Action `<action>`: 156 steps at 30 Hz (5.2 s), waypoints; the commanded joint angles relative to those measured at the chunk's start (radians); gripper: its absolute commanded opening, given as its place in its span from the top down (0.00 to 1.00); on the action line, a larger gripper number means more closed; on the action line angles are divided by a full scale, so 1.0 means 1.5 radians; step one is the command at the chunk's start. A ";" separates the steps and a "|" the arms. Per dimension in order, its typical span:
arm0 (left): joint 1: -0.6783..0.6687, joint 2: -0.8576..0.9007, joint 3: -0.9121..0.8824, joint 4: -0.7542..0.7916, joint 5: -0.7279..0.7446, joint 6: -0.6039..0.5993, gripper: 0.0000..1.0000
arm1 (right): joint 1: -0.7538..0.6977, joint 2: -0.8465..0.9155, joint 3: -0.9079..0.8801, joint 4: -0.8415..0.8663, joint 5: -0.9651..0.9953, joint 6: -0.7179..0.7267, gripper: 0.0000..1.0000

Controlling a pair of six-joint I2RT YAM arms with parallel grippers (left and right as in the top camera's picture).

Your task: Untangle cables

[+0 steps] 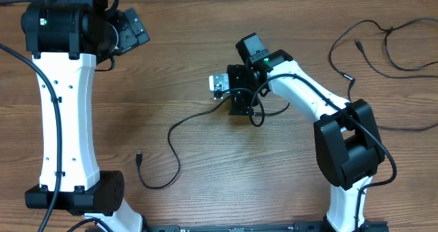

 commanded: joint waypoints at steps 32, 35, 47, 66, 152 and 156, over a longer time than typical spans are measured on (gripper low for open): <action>0.001 0.005 0.009 -0.001 0.003 -0.011 0.01 | 0.052 0.061 0.004 0.051 -0.008 -0.067 0.04; 0.001 0.005 0.009 -0.001 0.003 -0.011 0.00 | 0.052 0.061 0.003 0.051 -0.008 -0.076 0.04; 0.001 0.005 0.009 -0.001 0.003 -0.011 0.00 | 0.052 0.061 -0.010 0.025 -0.011 -0.039 0.00; 0.001 0.005 0.009 -0.001 0.003 -0.011 0.00 | 0.052 0.107 -0.010 0.018 -0.010 -0.010 0.04; 0.001 0.005 0.009 -0.001 0.003 -0.011 0.00 | -0.075 -0.051 0.805 -0.586 0.133 0.820 0.96; 0.001 0.005 0.009 -0.001 0.003 -0.011 0.00 | -0.154 -0.058 0.805 -0.586 0.230 0.885 0.96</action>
